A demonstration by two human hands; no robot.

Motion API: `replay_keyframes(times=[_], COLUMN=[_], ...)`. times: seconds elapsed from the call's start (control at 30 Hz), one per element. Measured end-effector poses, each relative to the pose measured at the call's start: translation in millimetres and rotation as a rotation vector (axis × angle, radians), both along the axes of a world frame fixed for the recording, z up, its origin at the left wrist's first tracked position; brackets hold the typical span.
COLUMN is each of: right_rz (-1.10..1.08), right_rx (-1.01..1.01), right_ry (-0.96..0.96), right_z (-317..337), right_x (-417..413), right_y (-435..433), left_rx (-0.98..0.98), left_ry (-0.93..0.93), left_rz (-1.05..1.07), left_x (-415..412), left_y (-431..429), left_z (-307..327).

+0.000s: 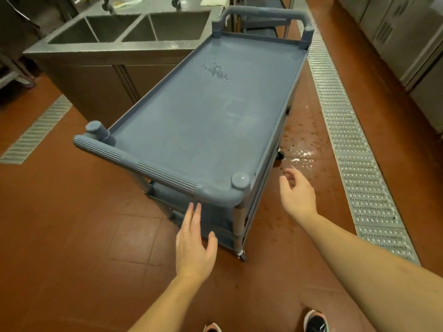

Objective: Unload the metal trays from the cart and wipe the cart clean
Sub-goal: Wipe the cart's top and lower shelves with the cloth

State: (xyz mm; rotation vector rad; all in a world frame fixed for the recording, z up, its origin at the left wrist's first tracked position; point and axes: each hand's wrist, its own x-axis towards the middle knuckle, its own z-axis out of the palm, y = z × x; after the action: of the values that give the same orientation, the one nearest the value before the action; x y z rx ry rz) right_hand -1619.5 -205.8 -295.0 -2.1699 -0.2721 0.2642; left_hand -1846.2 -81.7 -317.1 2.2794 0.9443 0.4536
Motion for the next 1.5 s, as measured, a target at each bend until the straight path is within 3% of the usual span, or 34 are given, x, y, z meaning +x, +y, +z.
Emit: replay_keyframes(times=[0.23, 0.47, 0.9, 1.03, 1.2, 1.5], right_rz=[0.187, 0.330, 0.468, 0.463, 0.440, 0.509], right_rx=[0.031, 0.013, -0.259, -0.325, -0.327, -0.257], right_ry=[0.203, 0.253, 0.189, 0.243, 0.292, 0.384], right_z=[-6, -10, -41, -88, -175, -378], right_x=[76, 126, 206, 226, 271, 321], right_y=[-39, -60, -55, -58, -58, -28], left_rx=[-0.338, -0.466, -0.486, -0.592, -0.558, -0.449], left_ry=[0.241, 0.025, 0.078, 0.211, 0.322, 0.451], left_rz=[-0.007, 0.134, 0.129, 0.088, 0.066, 0.150], left_x=[95, 198, 270, 292, 330, 374], left_y=[-63, -95, -70, -64, -74, -57], left_z=[-10, 4, -47, -85, -150, -352])
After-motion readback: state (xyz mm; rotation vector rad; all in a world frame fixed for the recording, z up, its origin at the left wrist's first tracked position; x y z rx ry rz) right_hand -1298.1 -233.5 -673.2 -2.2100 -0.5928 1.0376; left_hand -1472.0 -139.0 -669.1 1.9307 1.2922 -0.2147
